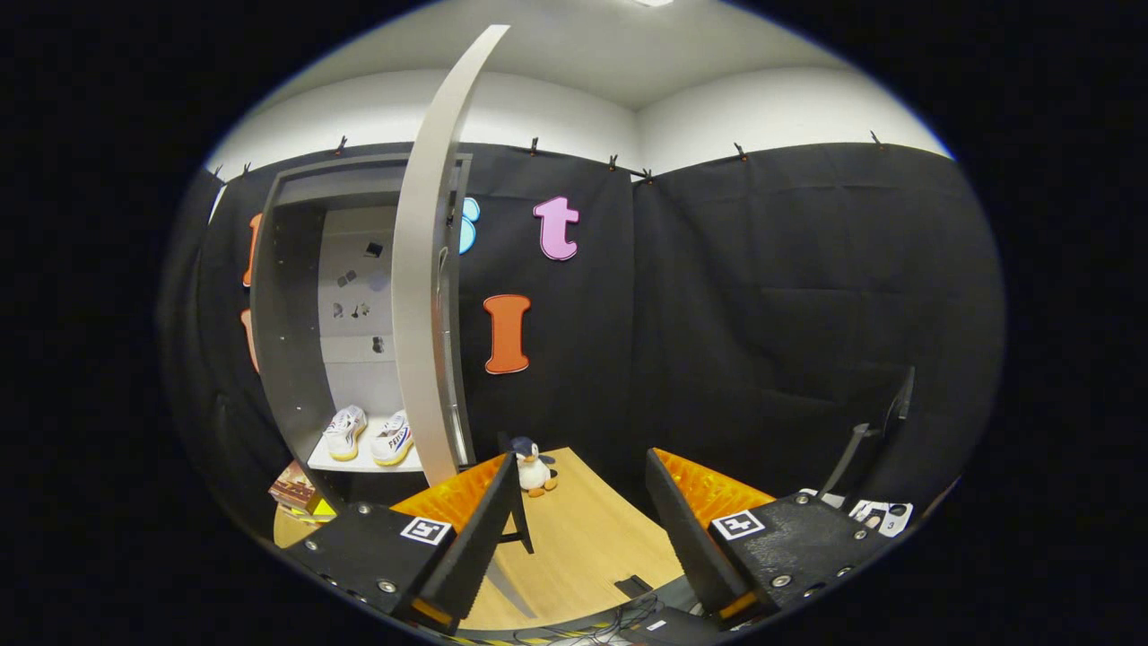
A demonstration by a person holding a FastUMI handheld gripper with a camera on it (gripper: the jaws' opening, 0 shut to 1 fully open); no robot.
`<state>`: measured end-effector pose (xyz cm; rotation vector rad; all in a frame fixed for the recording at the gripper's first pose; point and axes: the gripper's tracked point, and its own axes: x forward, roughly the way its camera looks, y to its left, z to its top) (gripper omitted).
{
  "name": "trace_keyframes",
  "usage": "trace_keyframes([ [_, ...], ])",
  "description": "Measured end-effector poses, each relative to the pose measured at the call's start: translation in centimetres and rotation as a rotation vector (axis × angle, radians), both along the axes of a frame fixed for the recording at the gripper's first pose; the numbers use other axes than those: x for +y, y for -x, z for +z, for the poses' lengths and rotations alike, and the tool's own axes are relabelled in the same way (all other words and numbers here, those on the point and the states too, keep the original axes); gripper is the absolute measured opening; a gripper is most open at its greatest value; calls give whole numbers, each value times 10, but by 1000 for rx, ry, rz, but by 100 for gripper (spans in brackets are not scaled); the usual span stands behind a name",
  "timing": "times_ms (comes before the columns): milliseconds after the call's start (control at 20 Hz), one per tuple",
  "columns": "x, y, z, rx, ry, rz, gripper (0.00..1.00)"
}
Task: Open the shoe cabinet door, grab the shoes and put them into the shoe cabinet, then close the shoe cabinet door.
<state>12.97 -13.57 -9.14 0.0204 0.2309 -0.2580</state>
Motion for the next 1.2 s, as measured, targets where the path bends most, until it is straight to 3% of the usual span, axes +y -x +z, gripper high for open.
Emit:
trace_keyframes([
  [450, 133, 0, 8, -25, -43, 136, 89],
  [600, 188, -12, 7, -28, -91, 214, 89],
  [950, 306, -71, 0, -30, -198, 363, 92],
  [1200, 340, -110, -7, -47, -218, 419, 92],
])
